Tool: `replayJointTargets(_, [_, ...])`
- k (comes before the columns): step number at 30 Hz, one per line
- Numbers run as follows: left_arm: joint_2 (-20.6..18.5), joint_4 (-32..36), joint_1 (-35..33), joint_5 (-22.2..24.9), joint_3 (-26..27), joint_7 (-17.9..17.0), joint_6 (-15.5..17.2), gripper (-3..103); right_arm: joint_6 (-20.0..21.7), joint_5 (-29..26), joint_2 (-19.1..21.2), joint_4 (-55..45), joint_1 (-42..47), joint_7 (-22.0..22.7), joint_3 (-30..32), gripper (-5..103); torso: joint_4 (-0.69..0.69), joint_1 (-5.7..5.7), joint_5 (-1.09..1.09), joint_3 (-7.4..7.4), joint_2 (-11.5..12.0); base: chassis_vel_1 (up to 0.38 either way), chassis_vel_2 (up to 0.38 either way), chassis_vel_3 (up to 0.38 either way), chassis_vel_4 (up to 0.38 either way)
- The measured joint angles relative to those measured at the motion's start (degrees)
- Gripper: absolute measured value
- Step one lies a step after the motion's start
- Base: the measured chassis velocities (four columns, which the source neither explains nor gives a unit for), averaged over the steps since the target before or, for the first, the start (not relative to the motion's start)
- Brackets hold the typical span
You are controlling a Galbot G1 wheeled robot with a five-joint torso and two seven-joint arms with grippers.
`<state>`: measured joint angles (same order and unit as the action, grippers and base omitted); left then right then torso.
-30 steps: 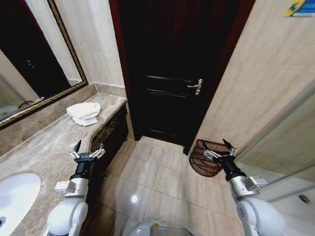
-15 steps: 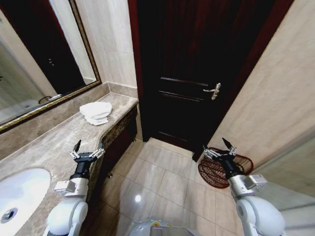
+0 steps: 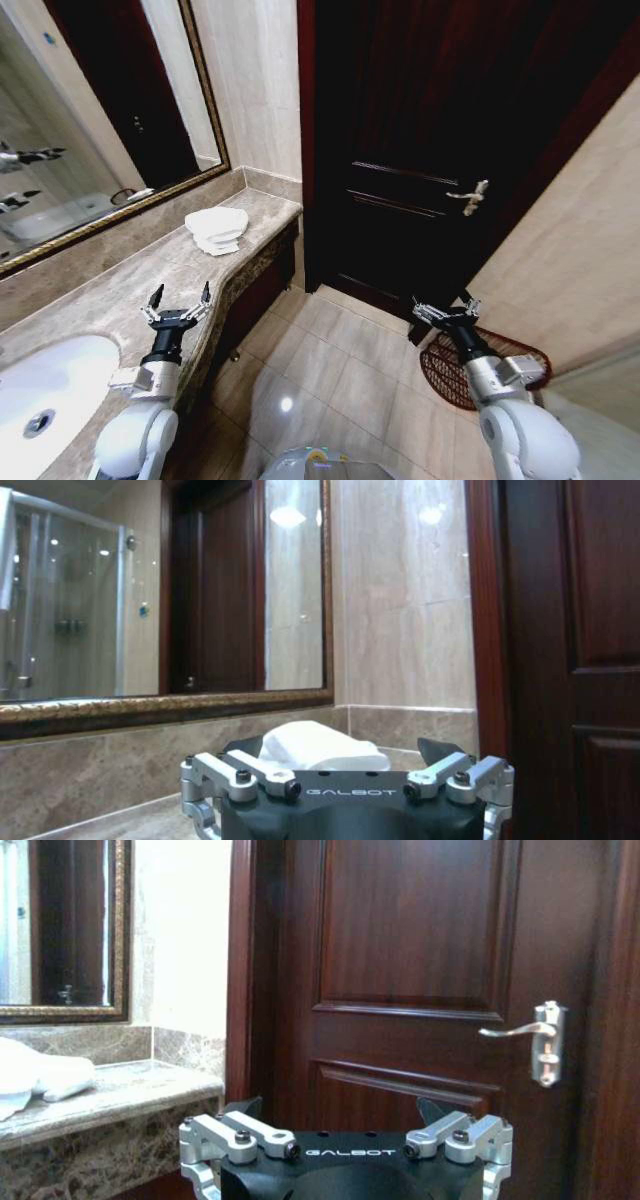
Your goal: Discard the used towel into the hamper.
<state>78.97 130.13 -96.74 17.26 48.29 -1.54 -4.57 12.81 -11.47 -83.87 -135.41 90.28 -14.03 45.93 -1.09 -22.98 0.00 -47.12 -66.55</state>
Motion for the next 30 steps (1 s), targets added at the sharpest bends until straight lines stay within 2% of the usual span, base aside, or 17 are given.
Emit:
replayJointTargets(9, [-0.1, -0.9, 0.2, -0.1, 0.0, -0.4, -1.5, 100, 0.0, 0.4, -0.2, 0.1, -0.1, -0.2, -0.3, 100, 0.01, 0.00, 0.00, 0.00, 0.0, -0.024, 0.097, 0.099, -0.025])
replayJointTargets(30, [-0.5, -0.9, -0.1, 0.0, 0.2, -0.6, -0.1, 100, 0.0, 1.0, -0.5, 0.3, -0.2, -0.4, -0.5, 100, 0.00, 0.00, 0.00, 0.00, 0.0, -0.089, 0.083, 0.083, -0.090])
